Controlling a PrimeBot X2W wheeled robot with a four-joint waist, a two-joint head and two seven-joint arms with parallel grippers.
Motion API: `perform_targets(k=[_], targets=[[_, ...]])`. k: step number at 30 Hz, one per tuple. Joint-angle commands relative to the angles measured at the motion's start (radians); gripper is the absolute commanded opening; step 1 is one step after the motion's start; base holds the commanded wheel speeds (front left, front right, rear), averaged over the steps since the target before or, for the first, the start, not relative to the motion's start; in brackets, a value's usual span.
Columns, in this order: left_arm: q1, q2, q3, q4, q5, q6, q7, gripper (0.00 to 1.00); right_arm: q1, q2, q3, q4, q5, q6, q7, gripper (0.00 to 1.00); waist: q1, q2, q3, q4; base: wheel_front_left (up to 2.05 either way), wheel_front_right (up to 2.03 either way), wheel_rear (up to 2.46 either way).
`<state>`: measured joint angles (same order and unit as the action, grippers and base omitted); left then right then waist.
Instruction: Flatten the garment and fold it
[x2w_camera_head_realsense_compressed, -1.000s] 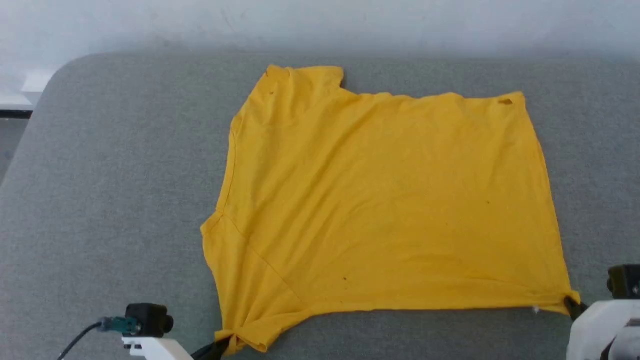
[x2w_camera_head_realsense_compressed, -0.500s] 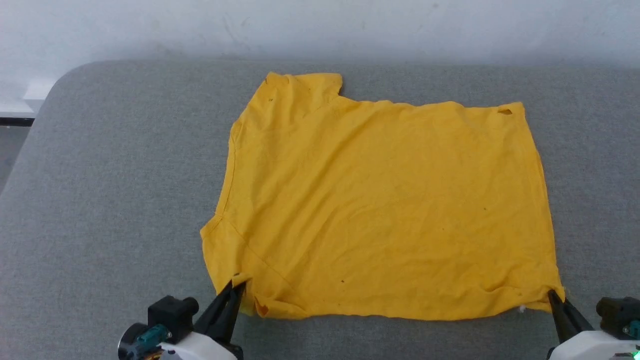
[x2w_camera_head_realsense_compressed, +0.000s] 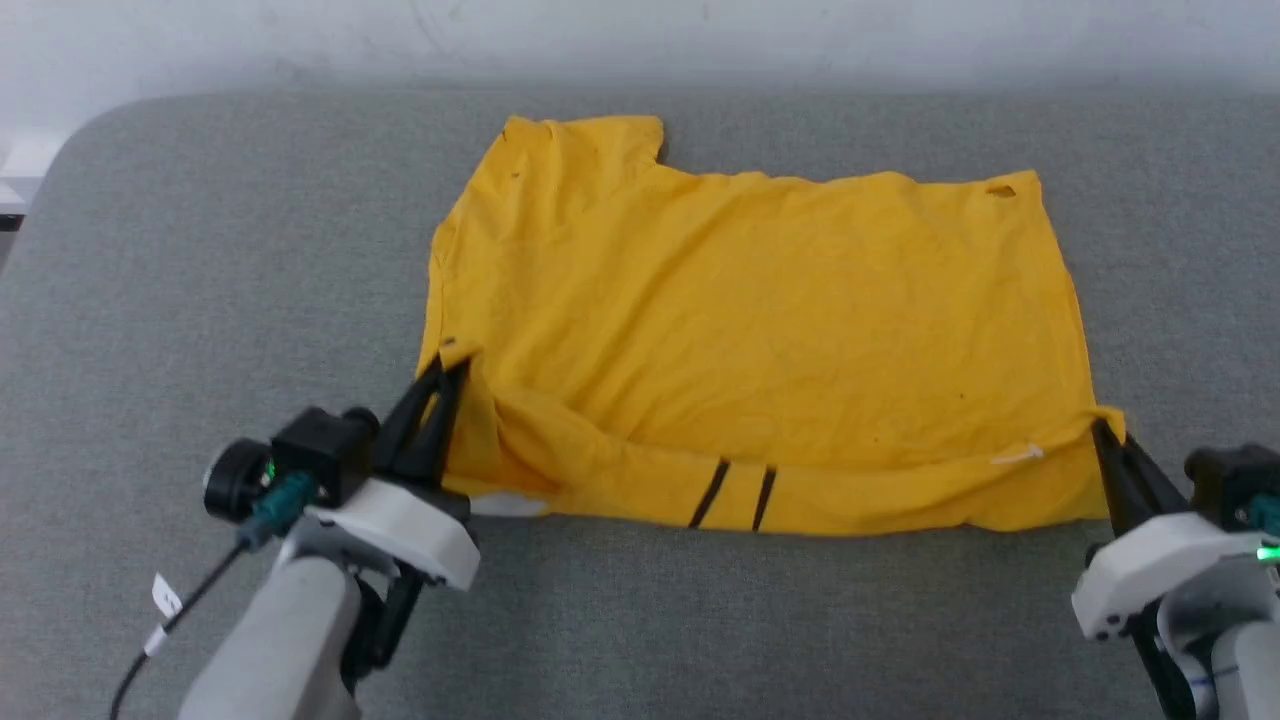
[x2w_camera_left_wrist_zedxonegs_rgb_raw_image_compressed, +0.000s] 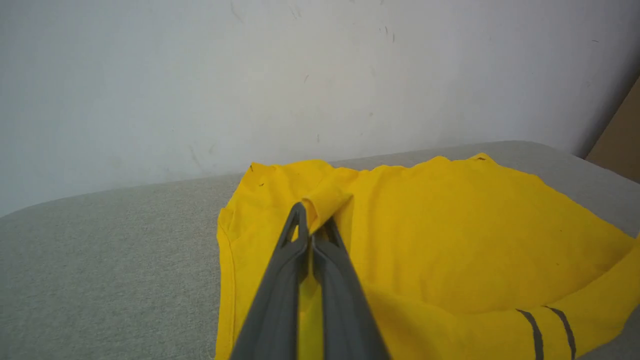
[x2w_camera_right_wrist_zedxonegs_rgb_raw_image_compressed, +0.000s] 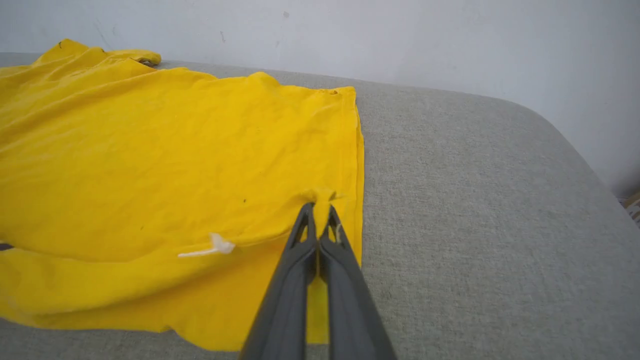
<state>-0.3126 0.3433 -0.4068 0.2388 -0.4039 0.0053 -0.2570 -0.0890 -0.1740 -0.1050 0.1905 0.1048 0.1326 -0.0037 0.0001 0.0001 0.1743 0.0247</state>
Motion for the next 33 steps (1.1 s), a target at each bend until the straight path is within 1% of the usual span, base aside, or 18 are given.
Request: perform_targets(k=[1, 5, 10, 15, 16, 18, 21, 26, 29, 31, 32, 33], targets=[[-0.032, 0.004, 0.013, 0.013, 0.007, -0.013, -0.004, 0.0, -0.033, -0.01, 0.008, 0.014, -0.007, -0.002, 0.01, 0.0, -0.0001, -0.0001, 0.022, -0.012, 0.0, 0.0, 0.0], [-0.107, 0.019, 0.037, 0.069, 0.019, -0.044, -0.004, 0.0, -0.121, -0.038, 0.029, 0.069, 0.002, -0.002, 0.038, 0.0, -0.0001, -0.0001, 0.053, -0.022, 0.0, 0.0, 0.0], [-0.186, 0.038, 0.049, 0.17, 0.007, -0.075, 0.002, 0.0, -0.207, -0.068, 0.042, 0.131, 0.016, -0.002, 0.087, 0.0, -0.0001, -0.0001, 0.094, -0.028, 0.0, 0.0, 0.0], [-0.256, 0.049, 0.043, 0.265, -0.024, -0.102, 0.059, 0.0, -0.285, -0.096, 0.058, 0.192, 0.041, -0.002, 0.159, 0.0, -0.0001, -0.0001, 0.139, -0.032, 0.0, 0.0, 0.0], [-0.256, 0.049, 0.043, 0.265, -0.024, -0.102, 0.059, 0.0, -0.285, -0.096, 0.058, 0.192, 0.041, -0.002, 0.159, 0.0, -0.0001, -0.0001, 0.139, -0.032, 0.0, 0.0, 0.0], [-0.282, 0.051, 0.039, 0.296, -0.043, -0.112, 0.089, 0.0, -0.315, -0.105, 0.068, 0.21, 0.058, -0.002, 0.199, 0.0, -0.0001, -0.0001, 0.157, -0.033, 0.0, 0.0, 0.0], [-0.318, 0.057, 0.029, 0.346, -0.079, -0.123, 0.151, 0.0, -0.36, -0.116, 0.09, 0.226, 0.088, -0.002, 0.271, 0.0, -0.0001, -0.0001, 0.184, -0.037, 0.0, 0.0, 0.0], [-0.357, 0.063, -0.005, 0.435, -0.176, -0.134, 0.328, 0.0, -0.431, -0.13, 0.124, 0.249, 0.146, -0.002, 0.414, 0.0, -0.0001, -0.0001, 0.213, -0.043, 0.0, 0.0, 0.0], [-0.358, 0.053, -0.033, 0.443, -0.258, -0.135, 0.452, 0.0, -0.455, -0.132, 0.131, 0.261, 0.181, -0.002, 0.516, 0.0, -0.0001, -0.0001, 0.218, -0.042, 0.0, 0.0, 0.0], [-0.355, 0.052, -0.033, 0.436, -0.311, -0.135, 0.506, 0.0, -0.463, -0.131, 0.122, 0.262, 0.204, -0.002, 0.571, 0.0, -0.0001, -0.0001, 0.218, -0.039, 0.0, 0.0, 0.0], [-0.354, 0.054, -0.03, 0.431, -0.326, -0.136, 0.517, 0.35, -0.464, -0.13, 0.115, 0.258, 0.211, -0.002, 0.589, 0.21, -0.0001, -0.0001, 0.215, -0.036, 0.0, 0.0, 0.0], [-0.353, 0.056, -0.024, 0.424, -0.334, -0.136, 0.512, 0.87, -0.462, -0.129, 0.111, 0.251, 0.217, -0.002, 0.602, 1.0, -0.0001, -0.0001, 0.212, -0.034, 0.0, 0.0, 0.0]])
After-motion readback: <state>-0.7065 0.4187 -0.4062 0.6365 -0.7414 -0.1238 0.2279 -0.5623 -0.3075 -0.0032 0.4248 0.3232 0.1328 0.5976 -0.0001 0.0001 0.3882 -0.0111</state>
